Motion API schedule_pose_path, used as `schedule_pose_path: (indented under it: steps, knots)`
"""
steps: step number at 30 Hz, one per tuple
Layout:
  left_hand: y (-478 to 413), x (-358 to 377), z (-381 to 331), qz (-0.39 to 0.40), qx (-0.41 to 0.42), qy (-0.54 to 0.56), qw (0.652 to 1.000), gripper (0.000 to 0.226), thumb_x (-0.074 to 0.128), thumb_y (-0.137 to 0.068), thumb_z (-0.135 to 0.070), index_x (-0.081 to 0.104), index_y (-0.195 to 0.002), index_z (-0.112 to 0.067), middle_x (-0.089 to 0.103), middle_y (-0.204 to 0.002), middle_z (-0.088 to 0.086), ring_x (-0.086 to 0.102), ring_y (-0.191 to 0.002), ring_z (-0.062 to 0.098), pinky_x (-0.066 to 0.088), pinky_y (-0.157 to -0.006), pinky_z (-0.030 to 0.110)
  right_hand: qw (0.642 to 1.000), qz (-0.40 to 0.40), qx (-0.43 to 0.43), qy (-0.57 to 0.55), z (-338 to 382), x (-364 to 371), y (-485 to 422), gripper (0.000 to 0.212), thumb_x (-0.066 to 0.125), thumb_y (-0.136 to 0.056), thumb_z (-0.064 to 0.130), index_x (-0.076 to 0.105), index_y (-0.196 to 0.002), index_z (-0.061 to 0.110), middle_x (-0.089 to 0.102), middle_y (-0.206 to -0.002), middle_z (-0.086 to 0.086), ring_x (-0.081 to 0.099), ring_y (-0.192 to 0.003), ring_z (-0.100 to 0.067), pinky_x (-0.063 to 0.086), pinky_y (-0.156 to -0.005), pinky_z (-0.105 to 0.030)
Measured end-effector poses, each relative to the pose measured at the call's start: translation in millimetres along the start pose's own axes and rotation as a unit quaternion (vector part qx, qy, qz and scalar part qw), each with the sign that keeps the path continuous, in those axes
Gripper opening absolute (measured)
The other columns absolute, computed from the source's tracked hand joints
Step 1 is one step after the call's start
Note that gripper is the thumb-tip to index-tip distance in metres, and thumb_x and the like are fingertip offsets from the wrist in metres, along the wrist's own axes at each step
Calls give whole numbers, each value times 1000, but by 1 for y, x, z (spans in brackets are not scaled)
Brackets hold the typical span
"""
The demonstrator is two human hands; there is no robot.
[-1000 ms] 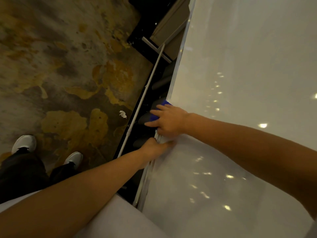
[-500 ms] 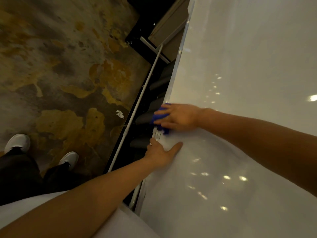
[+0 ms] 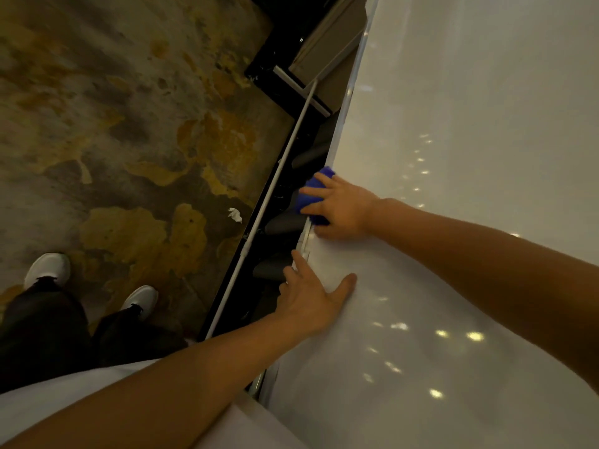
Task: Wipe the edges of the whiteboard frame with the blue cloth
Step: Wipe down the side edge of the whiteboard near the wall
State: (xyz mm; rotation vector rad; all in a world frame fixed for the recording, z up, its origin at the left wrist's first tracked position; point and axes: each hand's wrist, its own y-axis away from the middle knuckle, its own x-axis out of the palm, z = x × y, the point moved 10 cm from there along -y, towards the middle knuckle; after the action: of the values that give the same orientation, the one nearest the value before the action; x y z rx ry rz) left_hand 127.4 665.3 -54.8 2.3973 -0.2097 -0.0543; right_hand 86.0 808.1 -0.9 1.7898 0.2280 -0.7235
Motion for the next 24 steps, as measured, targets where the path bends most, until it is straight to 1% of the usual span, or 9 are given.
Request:
schedule_pose_path:
  steps: [3,7,8,11,12,16,18,20,24]
  knots:
    - [1,4,0,-5,-6,-20,1000,127,35,-63,-94,-25,-149,-22,9,-157,9,20,-140,41,29,-110,51,996,18,-91,-4,24,12,6,45,50,-98,41,49,-142,31,30,-160,1,11,-150,-33,7,-121,-42]
    - [-9,4,-7,3,-25,-23,999,133,28,-54,-100,-27,-148,-24,10,-155,6,21,-138,40,29,-109,53,998,-34,60,-12,-47,-12,-11,48,43,-102,39,40,-148,30,24,-162,-1,9,-150,-35,12,-121,-47]
    - [-13,0,-10,1,-29,-20,999,133,28,-52,-101,-26,-148,-25,9,-155,5,21,-138,40,29,-108,53,998,-34,59,-13,-43,-7,-14,48,42,-102,40,40,-148,30,22,-163,-1,6,-150,-37,9,-122,-49]
    - [-26,-6,-16,0,-44,-13,999,129,30,-57,-98,-23,-149,-26,5,-157,8,20,-140,43,29,-107,54,998,8,-55,-4,0,17,-11,46,41,-102,41,42,-147,33,23,-163,2,4,-151,-34,3,-123,-47]
    - [-29,-5,-17,1,-48,-17,999,128,31,-59,-97,-23,-149,-25,5,-158,8,19,-140,44,29,-108,54,998,11,-56,-1,-5,18,-9,46,39,-103,42,39,-148,35,20,-164,3,2,-152,-33,3,-123,-46]
    - [-44,4,-23,8,-53,-15,998,125,33,-63,-95,-24,-149,-24,9,-157,10,22,-139,42,31,-108,53,996,-11,92,2,-65,12,-6,60,31,-101,54,19,-155,34,3,-167,-1,-10,-150,-38,2,-122,-53]
    - [-54,0,-34,4,-38,-13,999,121,34,-64,-93,-19,-151,-27,13,-155,12,26,-137,43,34,-105,53,997,3,76,9,-53,21,-8,71,27,-95,68,19,-156,32,2,-167,-1,-12,-150,-38,2,-121,-55]
    - [-64,-6,-45,2,-25,-4,1000,118,36,-66,-91,-15,-152,-27,15,-154,15,28,-137,45,35,-104,53,998,8,59,18,-48,24,-13,73,23,-93,72,19,-155,33,5,-167,-1,-10,-150,-37,3,-121,-56]
    - [-84,-3,-54,38,-67,5,997,121,40,-69,-90,-18,-152,-23,3,-161,15,20,-143,44,31,-110,52,992,12,125,23,-91,20,-28,74,17,-93,73,13,-156,34,1,-167,-2,-13,-150,-37,-3,-120,-56]
